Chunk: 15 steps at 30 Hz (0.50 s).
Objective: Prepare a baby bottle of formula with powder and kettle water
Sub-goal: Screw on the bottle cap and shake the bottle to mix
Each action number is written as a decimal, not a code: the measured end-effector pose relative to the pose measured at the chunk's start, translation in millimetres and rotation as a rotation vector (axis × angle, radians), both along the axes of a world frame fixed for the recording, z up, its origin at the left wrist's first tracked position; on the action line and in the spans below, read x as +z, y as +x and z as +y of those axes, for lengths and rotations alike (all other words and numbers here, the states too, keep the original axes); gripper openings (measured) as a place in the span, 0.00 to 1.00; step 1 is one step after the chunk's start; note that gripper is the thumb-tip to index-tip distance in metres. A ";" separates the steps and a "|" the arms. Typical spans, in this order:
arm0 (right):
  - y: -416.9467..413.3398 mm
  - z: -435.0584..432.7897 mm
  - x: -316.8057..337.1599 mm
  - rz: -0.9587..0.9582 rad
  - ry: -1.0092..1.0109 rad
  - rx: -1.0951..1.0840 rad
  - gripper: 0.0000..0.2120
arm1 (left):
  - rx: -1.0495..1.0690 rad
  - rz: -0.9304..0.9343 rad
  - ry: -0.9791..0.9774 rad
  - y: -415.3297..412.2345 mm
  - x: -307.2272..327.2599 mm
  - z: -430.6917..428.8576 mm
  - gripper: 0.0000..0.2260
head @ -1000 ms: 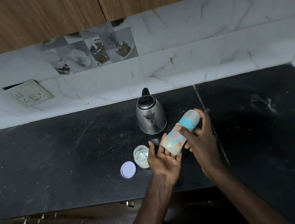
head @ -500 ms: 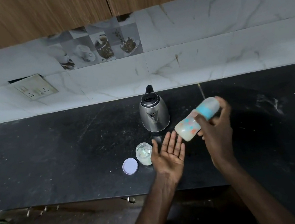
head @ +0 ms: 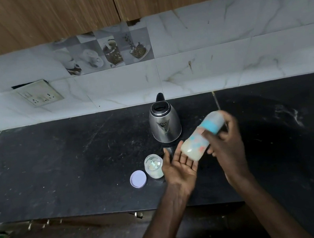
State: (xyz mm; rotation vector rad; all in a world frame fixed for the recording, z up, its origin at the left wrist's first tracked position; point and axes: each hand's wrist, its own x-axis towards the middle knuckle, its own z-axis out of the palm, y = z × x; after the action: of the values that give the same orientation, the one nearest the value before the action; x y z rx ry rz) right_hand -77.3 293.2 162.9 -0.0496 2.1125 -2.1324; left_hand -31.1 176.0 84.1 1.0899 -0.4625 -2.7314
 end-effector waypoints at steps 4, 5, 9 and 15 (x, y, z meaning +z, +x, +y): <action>5.2 -4.5 7.9 0.024 0.057 0.008 0.29 | 0.012 -0.008 0.007 -0.4 -3.2 -4.6 0.27; 7.2 -3.3 9.7 0.041 0.078 0.096 0.29 | 0.010 -0.004 0.015 0.2 -4.6 -3.9 0.26; 8.3 1.2 19.8 0.073 -0.036 -0.084 0.29 | -0.016 -0.033 -0.030 4.2 -9.4 -3.8 0.27; 10.7 2.3 9.8 0.056 0.040 0.030 0.28 | -0.023 0.033 -0.019 1.1 -2.9 -5.4 0.28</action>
State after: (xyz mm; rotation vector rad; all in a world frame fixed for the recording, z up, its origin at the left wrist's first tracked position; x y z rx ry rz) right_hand -66.6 295.5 172.6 -0.1378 2.1704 -2.0945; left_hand -30.0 170.6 81.2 1.0395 -0.4986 -2.7548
